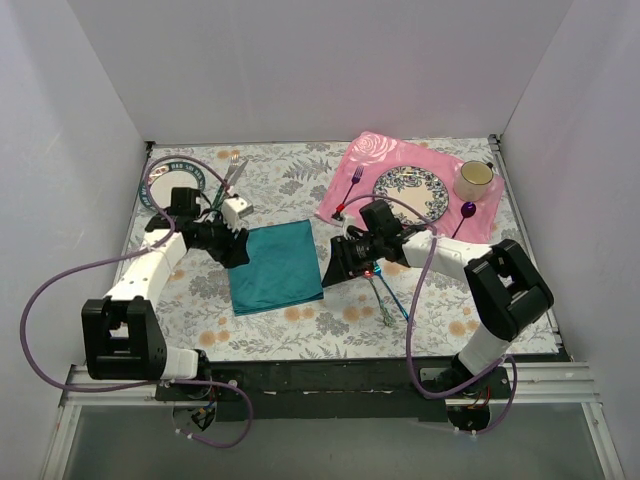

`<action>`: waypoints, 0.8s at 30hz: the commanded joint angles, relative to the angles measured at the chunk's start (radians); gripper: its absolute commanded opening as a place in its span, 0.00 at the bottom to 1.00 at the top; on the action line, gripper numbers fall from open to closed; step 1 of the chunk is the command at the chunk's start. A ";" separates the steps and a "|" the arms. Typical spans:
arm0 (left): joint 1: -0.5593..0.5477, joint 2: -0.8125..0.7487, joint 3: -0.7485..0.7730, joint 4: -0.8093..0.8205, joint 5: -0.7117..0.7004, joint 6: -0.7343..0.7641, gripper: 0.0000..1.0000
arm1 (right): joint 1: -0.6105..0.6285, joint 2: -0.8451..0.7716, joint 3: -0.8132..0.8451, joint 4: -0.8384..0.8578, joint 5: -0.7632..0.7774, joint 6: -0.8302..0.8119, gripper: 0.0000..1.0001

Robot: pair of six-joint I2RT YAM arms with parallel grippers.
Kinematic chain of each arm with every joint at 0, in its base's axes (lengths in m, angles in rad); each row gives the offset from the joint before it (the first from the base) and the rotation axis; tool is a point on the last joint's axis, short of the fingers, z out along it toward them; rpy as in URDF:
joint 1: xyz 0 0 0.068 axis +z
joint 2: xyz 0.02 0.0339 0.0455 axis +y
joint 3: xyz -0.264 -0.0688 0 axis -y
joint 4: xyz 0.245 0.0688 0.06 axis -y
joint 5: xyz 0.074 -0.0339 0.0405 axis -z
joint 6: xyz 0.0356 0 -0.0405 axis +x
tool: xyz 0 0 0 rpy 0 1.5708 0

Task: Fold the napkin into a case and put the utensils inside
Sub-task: Smooth out the square-folded napkin at the center of the board.

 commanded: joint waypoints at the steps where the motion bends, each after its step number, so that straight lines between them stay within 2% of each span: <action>1: 0.000 -0.096 -0.062 -0.220 -0.009 0.252 0.50 | 0.010 0.040 0.011 0.074 -0.004 0.061 0.45; 7: -0.003 -0.179 -0.194 -0.271 -0.075 0.406 0.42 | 0.017 0.093 0.043 0.063 -0.007 0.066 0.43; 10: -0.015 -0.224 -0.249 -0.256 -0.100 0.430 0.41 | 0.017 0.107 0.046 0.060 -0.007 0.067 0.43; 15: -0.050 -0.274 -0.335 -0.211 -0.152 0.452 0.40 | 0.017 0.124 0.048 0.061 -0.002 0.074 0.43; 24: -0.092 -0.317 -0.375 -0.131 -0.152 0.428 0.39 | 0.017 0.164 0.069 0.054 0.004 0.083 0.45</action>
